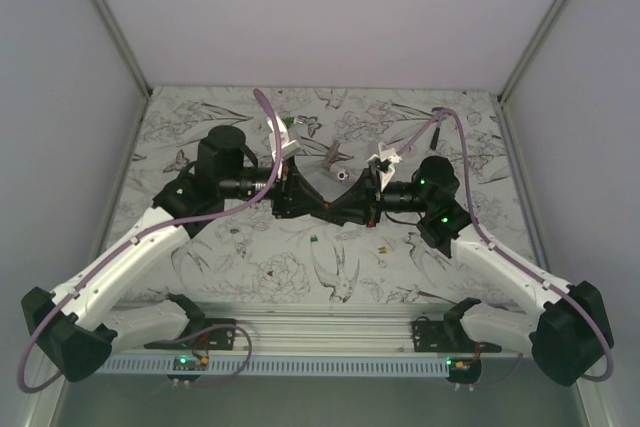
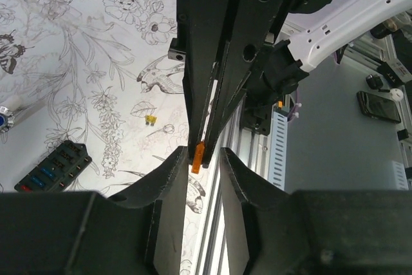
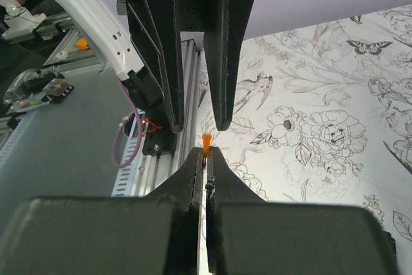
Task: Snap on the fuse box
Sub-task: Pick up the fuse from the center of the board.
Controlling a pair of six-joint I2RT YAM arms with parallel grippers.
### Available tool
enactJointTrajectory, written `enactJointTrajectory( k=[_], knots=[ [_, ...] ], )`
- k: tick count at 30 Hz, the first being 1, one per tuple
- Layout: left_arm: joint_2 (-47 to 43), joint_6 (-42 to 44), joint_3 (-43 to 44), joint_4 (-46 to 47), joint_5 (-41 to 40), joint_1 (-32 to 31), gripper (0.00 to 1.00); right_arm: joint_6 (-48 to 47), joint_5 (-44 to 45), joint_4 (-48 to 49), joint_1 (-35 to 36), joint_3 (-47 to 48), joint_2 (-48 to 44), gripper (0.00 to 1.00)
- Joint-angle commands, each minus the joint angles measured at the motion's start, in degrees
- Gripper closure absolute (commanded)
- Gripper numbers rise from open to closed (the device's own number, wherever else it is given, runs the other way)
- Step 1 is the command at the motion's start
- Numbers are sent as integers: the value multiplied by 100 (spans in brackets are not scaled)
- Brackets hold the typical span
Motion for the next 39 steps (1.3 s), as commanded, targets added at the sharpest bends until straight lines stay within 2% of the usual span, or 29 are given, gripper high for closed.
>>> enactJointTrajectory(
  k=[1, 6, 28, 35, 39],
  knots=[
    [34, 161, 105, 30, 362, 7, 74, 147, -201, -3, -38, 260, 57, 100],
    [86, 210, 66, 33, 380, -19, 77, 190, -213, 41, -39, 260, 60, 100],
    [172, 334, -201, 29, 205, -22, 79, 393, -334, 306, -38, 217, 99, 100],
    [185, 329, -168, 28, 343, -35, 100, 419, -301, 321, -39, 200, 132, 100],
    [140, 303, -248, 34, 72, -45, 100, 291, -68, 158, -39, 185, 106, 98]
  ],
)
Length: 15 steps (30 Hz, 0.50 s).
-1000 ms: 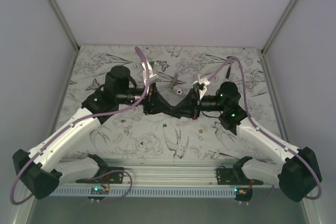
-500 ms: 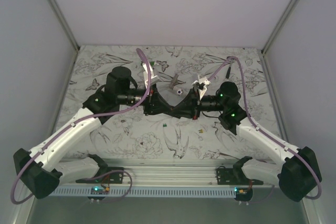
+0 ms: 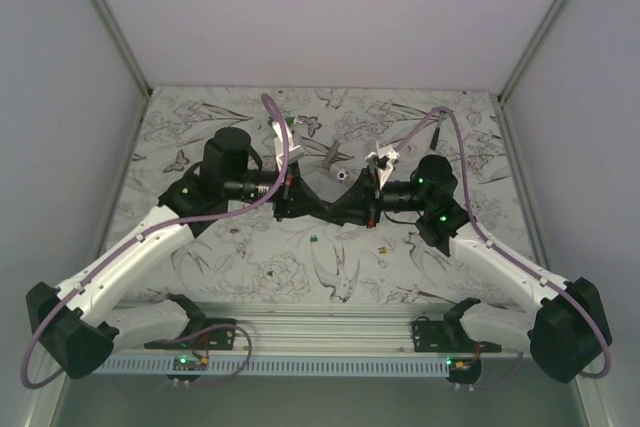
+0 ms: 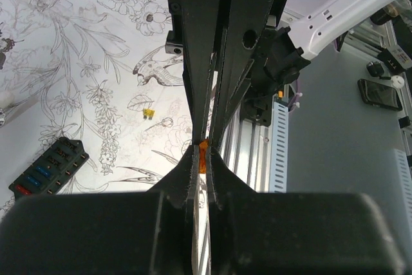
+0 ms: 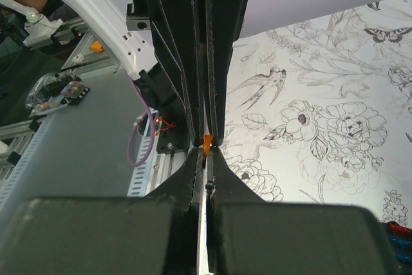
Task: Snap on the fuse box
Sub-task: Pick up the fuse from the center of the board.
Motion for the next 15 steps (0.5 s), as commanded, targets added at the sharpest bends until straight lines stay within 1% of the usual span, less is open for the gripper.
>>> enactJointTrajectory(
  k=[1, 4, 6, 8, 11, 13, 15],
  knots=[
    [10, 60, -168, 22, -315, -33, 100, -147, 227, -45, -31, 169, -25, 95],
    [0, -67, -255, -36, -927, -17, 100, -292, 543, -391, -100, 166, 26, 80],
    [44, -170, -306, -90, -1307, 19, 100, -255, 806, -512, -217, 114, 95, 75],
    [140, -277, -330, -189, -1754, 55, 100, -263, 1240, -721, -331, 100, 188, 73],
    [337, -425, -269, -497, -2500, 128, 100, -485, 2300, -1175, -361, 179, 428, 71],
    [482, -530, -215, -688, -2885, 189, 100, -604, 2881, -1387, -361, 316, 720, 66],
    [602, -649, -205, -780, -3100, 272, 100, -720, 3249, -1529, -364, 500, 1155, 65]
  ],
)
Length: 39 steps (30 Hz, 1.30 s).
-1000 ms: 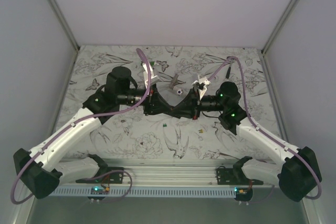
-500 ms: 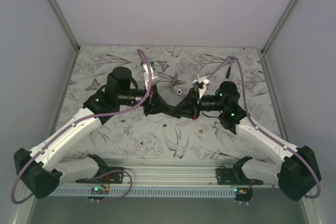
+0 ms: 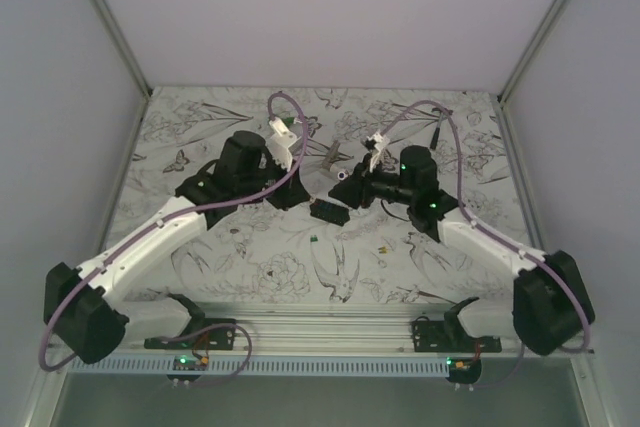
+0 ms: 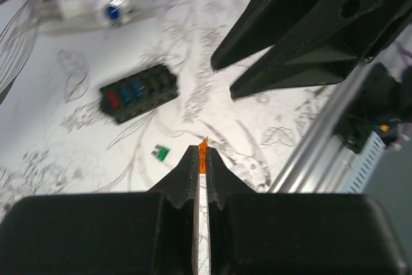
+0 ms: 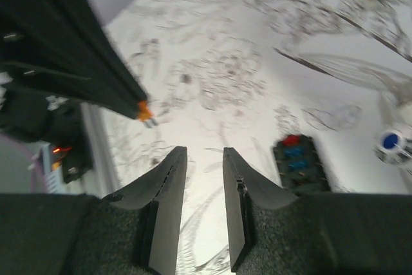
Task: Snap on the fuse box
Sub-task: Pick up the fuse from the center of the board, then install the fuse at the fuse box base.
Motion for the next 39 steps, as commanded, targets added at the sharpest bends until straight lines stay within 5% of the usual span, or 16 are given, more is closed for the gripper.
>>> enactJointTrajectory(
  k=[1, 11, 19, 31, 39],
  knots=[
    [246, -334, 18, -432, -988, 168, 100, -373, 1410, -574, -36, 514, 783, 65],
    [813, -634, 33, -749, -1484, 282, 100, -470, 2064, -712, 107, 1511, 2767, 61],
    [1102, -772, 76, -858, -1385, 282, 100, -294, 2152, -775, 380, 1623, 3406, 59],
    [1435, -1056, 217, -879, -1150, 157, 100, 96, 1751, -595, 646, 1190, 3206, 62],
    [1835, -1405, 465, -906, -1488, -287, 100, -84, 2414, -728, 358, 672, 2135, 54]
  ],
)
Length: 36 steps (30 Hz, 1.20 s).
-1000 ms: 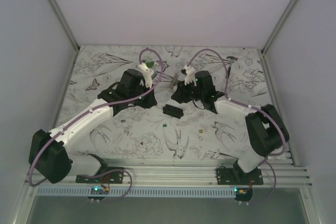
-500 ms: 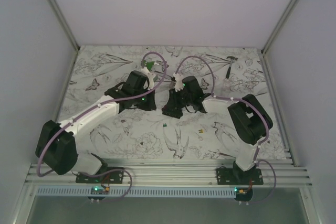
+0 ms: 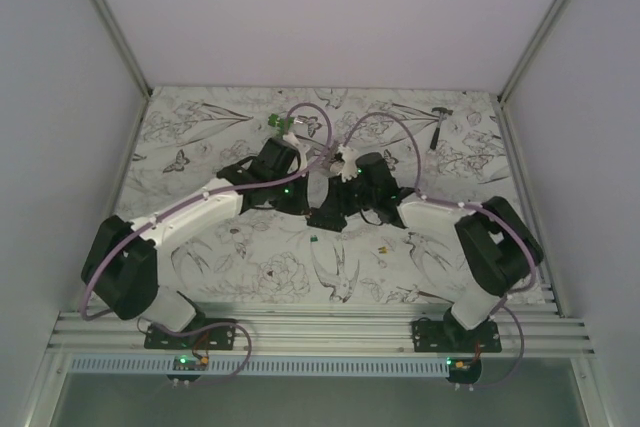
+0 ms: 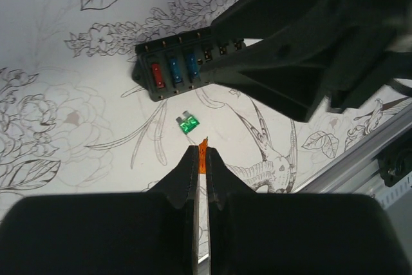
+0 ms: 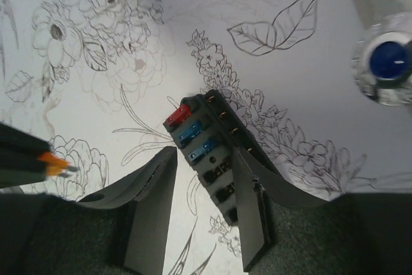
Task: Snap on the fuse box
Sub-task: Install the fuse at the fuse box base.
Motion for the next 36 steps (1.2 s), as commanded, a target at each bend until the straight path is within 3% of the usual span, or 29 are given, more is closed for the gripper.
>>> enactJointTrajectory(
  k=[1, 13, 25, 36],
  knots=[
    [302, -270, 285, -221, -170, -219, 100, -87, 355, -159, -336, -150, -602, 55],
    [1121, -369, 983, -437, -440, -575, 100, -450, 825, -100, -646, -655, -427, 67],
    [1508, -239, 1383, -802, -749, -603, 100, -291, -199, 349, -548, -904, -435, 73],
    [1610, -160, 1531, -1013, -913, -607, 100, -167, -513, 408, -200, -849, -244, 74]
  ],
)
